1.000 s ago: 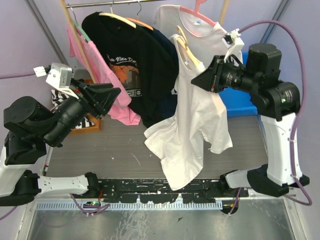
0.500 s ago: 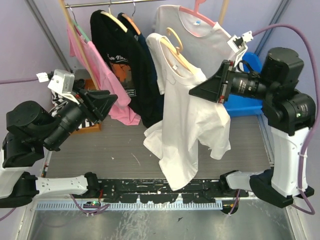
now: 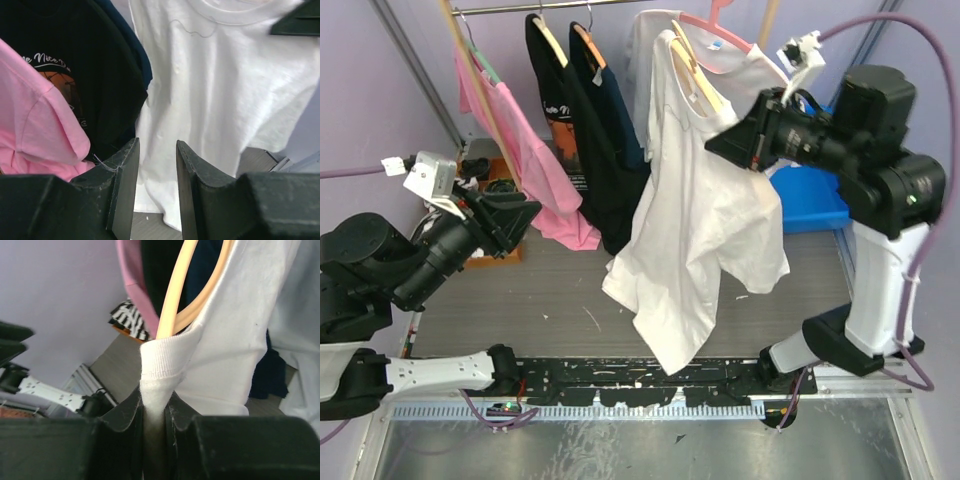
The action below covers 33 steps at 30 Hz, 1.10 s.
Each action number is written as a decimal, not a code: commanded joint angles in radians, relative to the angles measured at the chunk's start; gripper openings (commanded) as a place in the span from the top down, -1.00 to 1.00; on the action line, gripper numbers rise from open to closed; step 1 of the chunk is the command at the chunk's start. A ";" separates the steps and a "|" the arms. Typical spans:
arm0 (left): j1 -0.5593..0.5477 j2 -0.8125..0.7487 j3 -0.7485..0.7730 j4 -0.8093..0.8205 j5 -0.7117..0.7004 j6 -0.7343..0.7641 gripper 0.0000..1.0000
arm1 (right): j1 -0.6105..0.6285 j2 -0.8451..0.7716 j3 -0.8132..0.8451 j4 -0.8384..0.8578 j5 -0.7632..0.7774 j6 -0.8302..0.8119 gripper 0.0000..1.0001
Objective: Place the t-shirt on the hanger
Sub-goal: Place the hanger at the clothesline.
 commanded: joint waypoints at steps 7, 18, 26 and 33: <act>0.003 -0.058 0.009 -0.048 -0.048 -0.003 0.16 | -0.001 0.120 -0.007 0.246 0.185 -0.126 0.98; 0.002 -0.047 0.028 -0.057 -0.076 0.004 0.14 | -0.079 0.209 -0.031 0.487 0.067 -0.074 0.98; 0.002 -0.019 0.055 -0.091 -0.088 -0.006 0.14 | -0.127 0.289 -0.033 0.596 -0.027 -0.018 0.98; 0.003 0.020 0.081 -0.102 -0.092 -0.013 0.15 | -0.164 0.332 -0.038 0.669 -0.073 0.011 0.98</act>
